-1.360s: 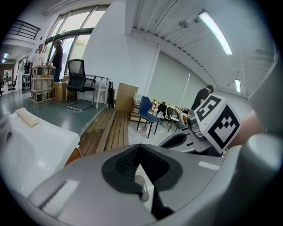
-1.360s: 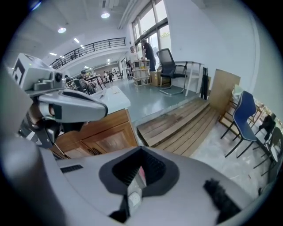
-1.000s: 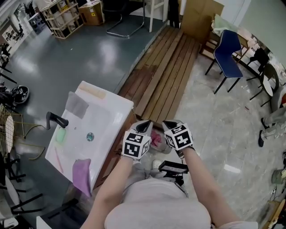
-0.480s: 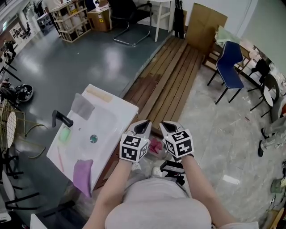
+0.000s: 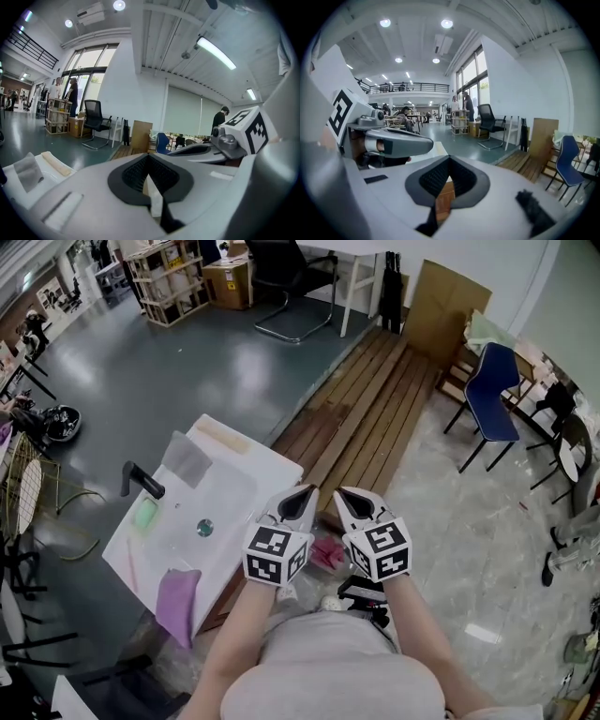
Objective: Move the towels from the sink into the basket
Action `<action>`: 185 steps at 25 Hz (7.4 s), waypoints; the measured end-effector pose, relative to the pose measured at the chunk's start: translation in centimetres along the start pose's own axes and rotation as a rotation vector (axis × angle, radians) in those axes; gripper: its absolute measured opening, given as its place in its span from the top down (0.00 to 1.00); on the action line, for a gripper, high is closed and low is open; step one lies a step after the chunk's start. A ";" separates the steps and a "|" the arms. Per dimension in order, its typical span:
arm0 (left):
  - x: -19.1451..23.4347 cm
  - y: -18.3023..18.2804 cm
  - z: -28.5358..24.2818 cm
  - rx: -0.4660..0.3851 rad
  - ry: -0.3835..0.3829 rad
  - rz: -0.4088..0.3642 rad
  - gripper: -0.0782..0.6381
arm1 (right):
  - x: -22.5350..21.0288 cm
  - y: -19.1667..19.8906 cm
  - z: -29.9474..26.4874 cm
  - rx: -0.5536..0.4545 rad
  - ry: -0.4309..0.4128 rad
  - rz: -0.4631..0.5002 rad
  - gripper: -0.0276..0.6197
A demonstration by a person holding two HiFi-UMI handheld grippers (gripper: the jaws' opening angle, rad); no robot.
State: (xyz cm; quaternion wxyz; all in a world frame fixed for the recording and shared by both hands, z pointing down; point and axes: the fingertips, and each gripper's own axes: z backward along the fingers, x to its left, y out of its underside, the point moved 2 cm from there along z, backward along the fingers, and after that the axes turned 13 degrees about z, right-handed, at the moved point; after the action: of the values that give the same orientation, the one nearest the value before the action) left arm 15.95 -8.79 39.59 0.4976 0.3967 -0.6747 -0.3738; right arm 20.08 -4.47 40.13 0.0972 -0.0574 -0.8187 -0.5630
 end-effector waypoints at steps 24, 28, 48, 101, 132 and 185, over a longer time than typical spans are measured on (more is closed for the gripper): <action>8.7 -3.7 7.6 -0.166 -0.261 0.036 0.89 | 6.8 -6.3 -7.0 -0.106 -0.238 0.118 0.93; 11.0 -4.2 9.2 -0.186 -0.315 0.052 0.89 | 8.3 -7.2 -9.0 -0.112 -0.282 0.136 0.93; 19.2 -5.5 15.2 -0.269 -0.479 0.104 0.89 | 13.9 -10.7 -15.7 -0.159 -0.401 0.175 0.93; 30.6 -4.1 17.9 -0.270 -0.575 0.182 0.89 | 22.1 -6.2 -41.0 0.218 -0.566 0.262 0.63; 31.2 -3.0 17.4 -0.220 -0.598 0.192 0.89 | 22.1 -2.2 -45.9 0.452 -0.529 0.312 0.91; 20.5 -3.6 14.4 -0.228 -0.448 0.124 0.88 | 14.1 -5.1 -28.1 0.164 -0.463 0.175 0.91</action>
State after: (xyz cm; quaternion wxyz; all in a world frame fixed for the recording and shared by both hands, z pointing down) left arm -1.30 -27.25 40.75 0.3990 0.2033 -0.7447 -0.4948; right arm 7.96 -32.72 48.38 -0.0401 -0.2475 -0.8539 -0.4561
